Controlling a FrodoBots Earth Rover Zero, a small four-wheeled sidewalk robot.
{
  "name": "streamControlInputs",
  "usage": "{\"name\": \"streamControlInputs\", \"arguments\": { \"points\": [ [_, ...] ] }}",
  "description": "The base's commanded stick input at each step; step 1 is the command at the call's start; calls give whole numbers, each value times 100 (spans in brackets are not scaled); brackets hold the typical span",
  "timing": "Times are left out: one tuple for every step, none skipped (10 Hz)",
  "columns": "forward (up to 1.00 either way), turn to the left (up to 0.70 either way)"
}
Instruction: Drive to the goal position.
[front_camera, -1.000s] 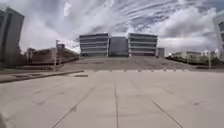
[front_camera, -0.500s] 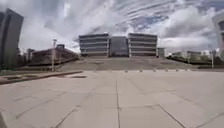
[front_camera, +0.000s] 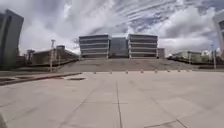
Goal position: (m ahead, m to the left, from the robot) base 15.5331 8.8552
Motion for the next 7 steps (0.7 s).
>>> {"name": "streamControlInputs", "arguments": {
  "points": [
    [100,0],
    [100,0],
    [100,0],
    [100,0],
    [100,0],
    [100,4],
    [100,-14]
  ]
}}
